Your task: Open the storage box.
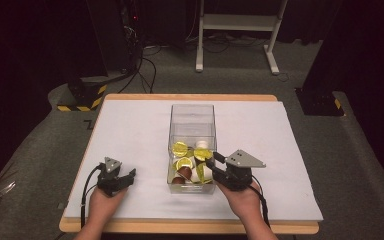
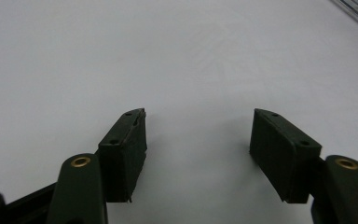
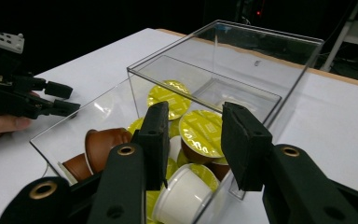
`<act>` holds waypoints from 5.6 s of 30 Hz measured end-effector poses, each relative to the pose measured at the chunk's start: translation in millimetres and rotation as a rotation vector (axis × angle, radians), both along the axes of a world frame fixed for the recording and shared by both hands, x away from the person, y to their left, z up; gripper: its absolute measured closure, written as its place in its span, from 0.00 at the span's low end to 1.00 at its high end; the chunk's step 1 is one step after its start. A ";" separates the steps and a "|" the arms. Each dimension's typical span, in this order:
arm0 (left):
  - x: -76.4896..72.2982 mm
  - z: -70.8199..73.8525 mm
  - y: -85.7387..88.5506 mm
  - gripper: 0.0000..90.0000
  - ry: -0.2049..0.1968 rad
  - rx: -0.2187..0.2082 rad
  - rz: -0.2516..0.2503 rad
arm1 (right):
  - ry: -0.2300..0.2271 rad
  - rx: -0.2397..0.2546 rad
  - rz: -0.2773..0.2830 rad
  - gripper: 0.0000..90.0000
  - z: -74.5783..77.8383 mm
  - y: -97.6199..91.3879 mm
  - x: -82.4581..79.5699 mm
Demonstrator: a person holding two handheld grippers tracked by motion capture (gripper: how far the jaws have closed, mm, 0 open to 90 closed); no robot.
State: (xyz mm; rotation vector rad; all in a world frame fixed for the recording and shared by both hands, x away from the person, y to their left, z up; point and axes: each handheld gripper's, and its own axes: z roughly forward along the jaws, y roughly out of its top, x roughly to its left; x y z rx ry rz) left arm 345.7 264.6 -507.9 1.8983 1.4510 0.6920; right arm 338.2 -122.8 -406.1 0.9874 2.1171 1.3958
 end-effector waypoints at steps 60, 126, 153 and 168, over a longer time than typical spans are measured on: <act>0.1 -0.1 0.4 0.41 0.001 -0.005 -0.002 | 0.095 -0.104 0.155 0.49 -9.5 65.7 -4.0; -0.3 -0.1 0.2 0.42 0.000 -0.006 -0.004 | 0.142 -0.238 0.110 0.64 -20.2 74.7 5.4; -0.3 0.0 0.4 0.42 0.001 -0.007 -0.006 | 0.127 -0.281 0.107 0.65 -21.5 80.0 7.9; -0.3 -0.2 0.1 0.42 -0.001 -0.007 -0.005 | 0.070 -0.186 0.087 0.65 -10.9 72.4 2.9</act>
